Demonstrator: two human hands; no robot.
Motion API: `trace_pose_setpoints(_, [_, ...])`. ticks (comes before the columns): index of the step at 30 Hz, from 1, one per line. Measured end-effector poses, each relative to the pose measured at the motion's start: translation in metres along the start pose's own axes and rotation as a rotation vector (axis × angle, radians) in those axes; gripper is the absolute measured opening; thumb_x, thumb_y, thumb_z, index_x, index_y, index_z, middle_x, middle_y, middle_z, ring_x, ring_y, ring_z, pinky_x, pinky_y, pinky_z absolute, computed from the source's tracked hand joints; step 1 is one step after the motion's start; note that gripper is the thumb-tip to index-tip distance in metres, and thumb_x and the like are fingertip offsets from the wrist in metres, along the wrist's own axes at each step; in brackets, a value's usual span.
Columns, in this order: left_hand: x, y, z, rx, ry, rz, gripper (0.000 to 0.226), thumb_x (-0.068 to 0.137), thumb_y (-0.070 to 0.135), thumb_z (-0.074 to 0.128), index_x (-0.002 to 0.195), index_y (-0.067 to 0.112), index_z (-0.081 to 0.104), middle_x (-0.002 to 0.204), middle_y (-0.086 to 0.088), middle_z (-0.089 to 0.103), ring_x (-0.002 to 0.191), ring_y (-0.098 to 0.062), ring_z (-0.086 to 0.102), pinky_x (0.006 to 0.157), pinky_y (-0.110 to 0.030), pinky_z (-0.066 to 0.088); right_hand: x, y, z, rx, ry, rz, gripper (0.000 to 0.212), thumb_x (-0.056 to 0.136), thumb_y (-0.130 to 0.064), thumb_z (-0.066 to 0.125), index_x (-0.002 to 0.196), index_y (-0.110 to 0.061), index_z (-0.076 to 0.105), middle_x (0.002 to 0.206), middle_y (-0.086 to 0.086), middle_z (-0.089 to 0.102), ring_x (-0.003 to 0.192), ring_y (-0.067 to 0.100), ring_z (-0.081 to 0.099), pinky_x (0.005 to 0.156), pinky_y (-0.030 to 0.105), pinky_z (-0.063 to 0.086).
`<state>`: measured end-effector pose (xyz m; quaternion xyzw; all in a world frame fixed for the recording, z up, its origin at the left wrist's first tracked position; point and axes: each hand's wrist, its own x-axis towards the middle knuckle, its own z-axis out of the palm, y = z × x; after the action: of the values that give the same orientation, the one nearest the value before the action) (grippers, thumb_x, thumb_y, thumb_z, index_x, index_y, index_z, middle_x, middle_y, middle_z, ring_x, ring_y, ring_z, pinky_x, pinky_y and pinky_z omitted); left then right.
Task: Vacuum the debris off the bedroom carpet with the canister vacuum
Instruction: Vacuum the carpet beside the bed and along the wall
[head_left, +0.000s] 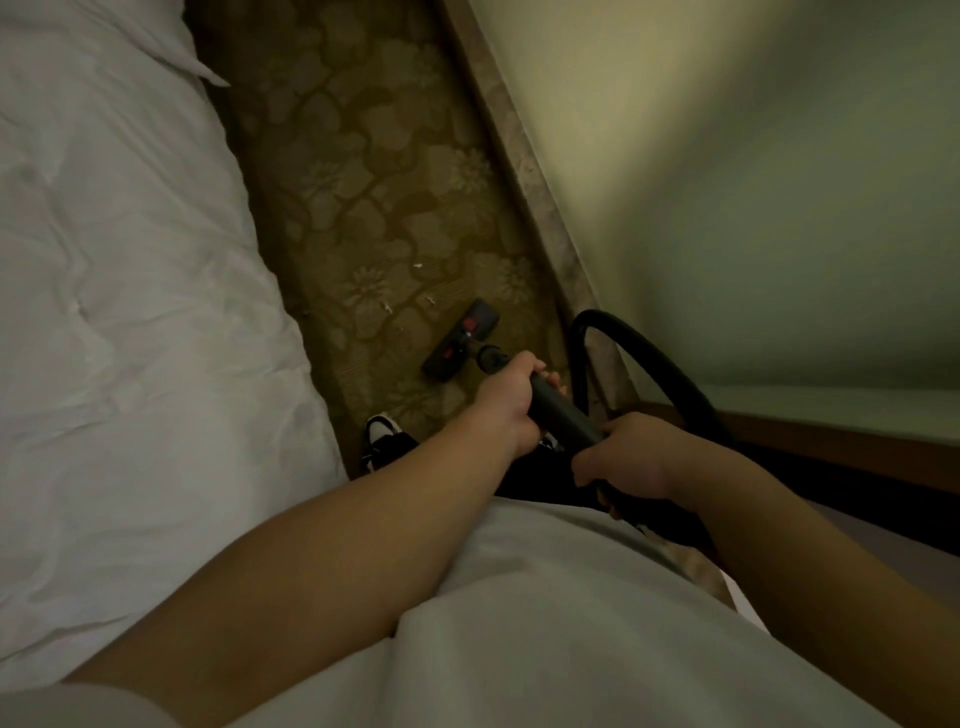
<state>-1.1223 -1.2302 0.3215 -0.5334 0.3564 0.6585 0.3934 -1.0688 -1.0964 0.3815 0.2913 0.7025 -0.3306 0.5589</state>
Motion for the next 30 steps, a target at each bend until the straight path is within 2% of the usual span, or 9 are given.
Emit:
trace_pose_setpoints(4, [0.001,0.002,0.005,0.007,0.007,0.021,0.009,0.093,0.007,0.059,0.086,0.007,0.054,0.065,-0.006,0.056,0.060,-0.016,0.055,0.067,-0.033,0.055,0.001,-0.001,-0.001,0.019,0.020,-0.017,0.025,0.083,-0.023,0.080,0.097,-0.004,0.072,0.075,0.014,0.078,0.058,0.026,0.073,0.064,0.039,0.064])
trace_pose_setpoints(9, [0.008,0.033,-0.009,0.003,0.024,0.055,0.006,0.091,0.006,0.060,0.089,0.007,0.055,0.071,-0.006,0.055,0.063,-0.017,0.055,0.077,-0.035,0.055,0.009,-0.034,0.010,0.019,0.042,-0.015,0.027,0.079,-0.028,0.082,0.095,-0.009,0.072,0.075,0.011,0.079,0.070,0.030,0.078,0.073,0.045,0.068])
trace_pose_setpoints(11, [0.012,0.055,-0.021,-0.015,0.033,0.071,0.006,0.092,0.005,0.061,0.089,0.006,0.055,0.072,-0.006,0.054,0.065,-0.017,0.055,0.080,-0.035,0.055,0.011,-0.057,0.016,0.029,0.040,-0.013,0.027,0.082,-0.028,0.081,0.097,-0.008,0.070,0.076,0.010,0.078,0.064,0.026,0.077,0.070,0.039,0.065])
trace_pose_setpoints(14, [0.015,0.094,-0.043,-0.016,0.025,0.052,0.006,0.091,0.005,0.062,0.091,0.006,0.056,0.073,-0.006,0.054,0.066,-0.017,0.055,0.071,-0.034,0.054,0.015,-0.099,0.029,0.031,0.045,-0.020,0.026,0.084,-0.025,0.079,0.098,-0.007,0.067,0.081,0.012,0.078,0.061,0.022,0.073,0.070,0.038,0.065])
trace_pose_setpoints(17, [0.019,0.135,-0.072,-0.016,0.030,0.046,0.009,0.089,0.007,0.064,0.095,0.007,0.057,0.074,-0.006,0.055,0.066,-0.016,0.057,0.061,-0.035,0.055,0.019,-0.146,0.047,-0.009,0.057,-0.031,0.034,0.080,-0.030,0.080,0.102,-0.008,0.067,0.091,0.013,0.077,0.076,0.027,0.077,0.079,0.044,0.067])
trace_pose_setpoints(19, [0.018,0.162,-0.094,-0.028,0.035,0.056,0.011,0.088,0.007,0.065,0.097,0.006,0.058,0.075,-0.006,0.056,0.066,-0.017,0.058,0.062,-0.034,0.055,0.023,-0.177,0.061,-0.048,0.062,-0.040,0.039,0.079,-0.034,0.081,0.106,-0.008,0.067,0.096,0.012,0.076,0.085,0.030,0.076,0.083,0.044,0.066])
trace_pose_setpoints(23, [0.015,0.212,-0.138,-0.082,0.023,0.074,0.008,0.091,0.006,0.062,0.097,0.006,0.057,0.075,-0.005,0.055,0.064,-0.016,0.057,0.068,-0.035,0.055,0.029,-0.238,0.087,-0.139,0.070,-0.050,0.038,0.081,-0.038,0.081,0.101,-0.012,0.063,0.093,0.008,0.070,0.083,0.024,0.071,0.070,0.034,0.061])
trace_pose_setpoints(27, [0.012,0.257,-0.179,-0.150,0.033,0.093,0.006,0.090,0.006,0.062,0.094,0.004,0.058,0.065,-0.006,0.057,0.059,-0.016,0.056,0.064,-0.034,0.054,0.036,-0.295,0.107,-0.213,0.037,-0.068,0.031,0.087,-0.038,0.079,0.092,-0.016,0.057,0.082,0.003,0.065,0.067,0.015,0.062,0.051,0.025,0.045])
trace_pose_setpoints(30, [0.011,0.285,-0.206,-0.197,0.053,0.126,0.012,0.091,0.004,0.060,0.102,0.004,0.058,0.060,-0.007,0.057,0.059,-0.016,0.054,0.066,-0.033,0.053,0.046,-0.330,0.122,-0.235,0.003,-0.097,0.030,0.087,-0.035,0.080,0.099,-0.014,0.063,0.077,0.002,0.067,0.059,0.012,0.063,0.046,0.021,0.044])
